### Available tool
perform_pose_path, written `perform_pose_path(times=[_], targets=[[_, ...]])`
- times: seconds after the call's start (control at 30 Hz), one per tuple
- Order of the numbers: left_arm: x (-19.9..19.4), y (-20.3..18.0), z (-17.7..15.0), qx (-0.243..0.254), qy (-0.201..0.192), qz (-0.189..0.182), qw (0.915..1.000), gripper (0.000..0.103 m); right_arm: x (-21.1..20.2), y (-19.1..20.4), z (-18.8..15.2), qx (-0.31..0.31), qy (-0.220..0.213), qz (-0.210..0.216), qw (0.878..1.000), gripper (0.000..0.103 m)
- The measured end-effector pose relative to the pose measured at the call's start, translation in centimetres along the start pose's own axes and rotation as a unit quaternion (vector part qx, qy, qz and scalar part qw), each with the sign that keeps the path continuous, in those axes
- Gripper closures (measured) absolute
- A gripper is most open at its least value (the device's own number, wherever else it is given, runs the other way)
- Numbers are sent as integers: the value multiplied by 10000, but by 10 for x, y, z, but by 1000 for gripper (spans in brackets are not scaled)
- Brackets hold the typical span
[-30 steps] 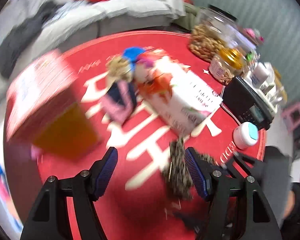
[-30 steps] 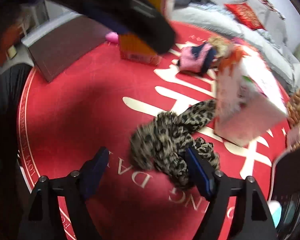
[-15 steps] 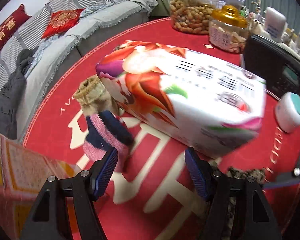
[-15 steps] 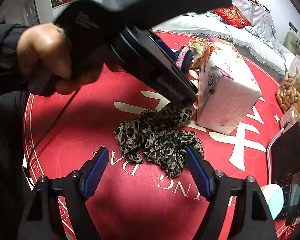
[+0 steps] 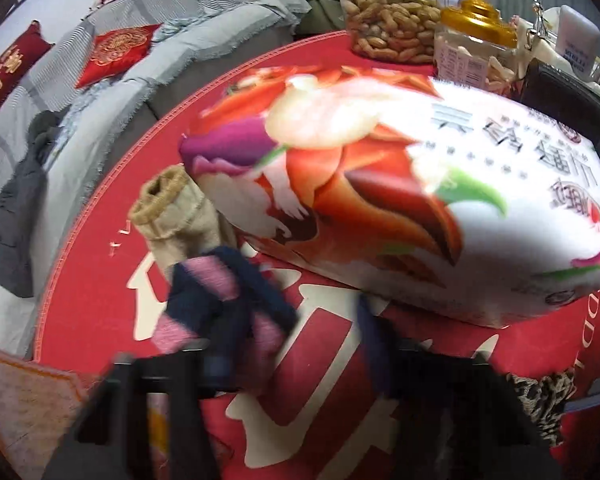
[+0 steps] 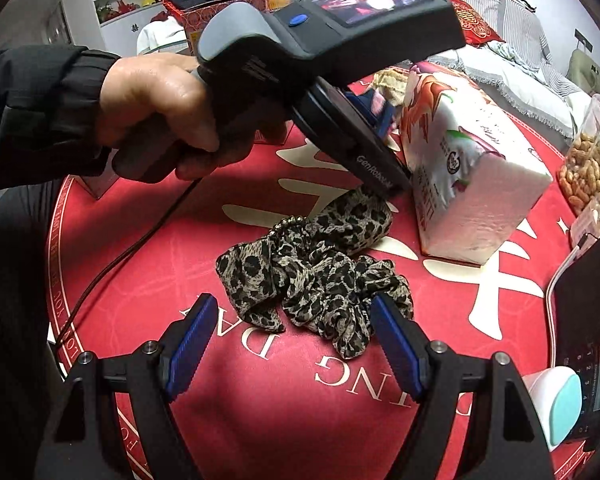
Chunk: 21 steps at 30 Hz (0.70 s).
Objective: Organize soft objects
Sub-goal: 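Grasp the dark-and-pink knit sock with the left tool while the right tool grasps the leopard scarf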
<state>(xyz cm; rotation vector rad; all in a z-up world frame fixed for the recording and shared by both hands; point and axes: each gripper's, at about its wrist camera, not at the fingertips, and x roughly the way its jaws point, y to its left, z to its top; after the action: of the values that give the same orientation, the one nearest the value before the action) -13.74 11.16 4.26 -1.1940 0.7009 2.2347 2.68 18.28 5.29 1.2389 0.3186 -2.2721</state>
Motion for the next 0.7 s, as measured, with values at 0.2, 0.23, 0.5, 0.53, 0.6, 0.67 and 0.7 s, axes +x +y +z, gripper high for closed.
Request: perform_pose_path(times=[0.2, 0.23, 0.5, 0.53, 0.6, 0.67, 0.7], targets=[[-23, -12, 4, 133, -215, 61, 9997, 99, 6, 5, 1, -55, 25, -6, 10000, 21], [-27, -14, 4, 132, -237, 42, 9996, 99, 7, 5, 1, -59, 29, 2, 10000, 21], [-51, -25, 0, 212, -685, 1266, 9894, 0, 4, 2, 2, 23, -107, 114, 9999, 21], [-48, -24, 2, 226, -618, 1311, 9892, 0, 4, 2, 2, 27, -124, 151, 9998, 20], [-37, -24, 5, 230, -459, 1363, 9893, 0, 6, 4, 2, -25, -114, 168, 9998, 20], [-22, -18, 5, 97, -260, 1235, 9920, 0, 8, 7, 2, -92, -86, 156, 9998, 20], [-13, -13, 4, -5, -90, 1133, 9935, 0, 9, 8, 2, -109, -84, 146, 9998, 20]])
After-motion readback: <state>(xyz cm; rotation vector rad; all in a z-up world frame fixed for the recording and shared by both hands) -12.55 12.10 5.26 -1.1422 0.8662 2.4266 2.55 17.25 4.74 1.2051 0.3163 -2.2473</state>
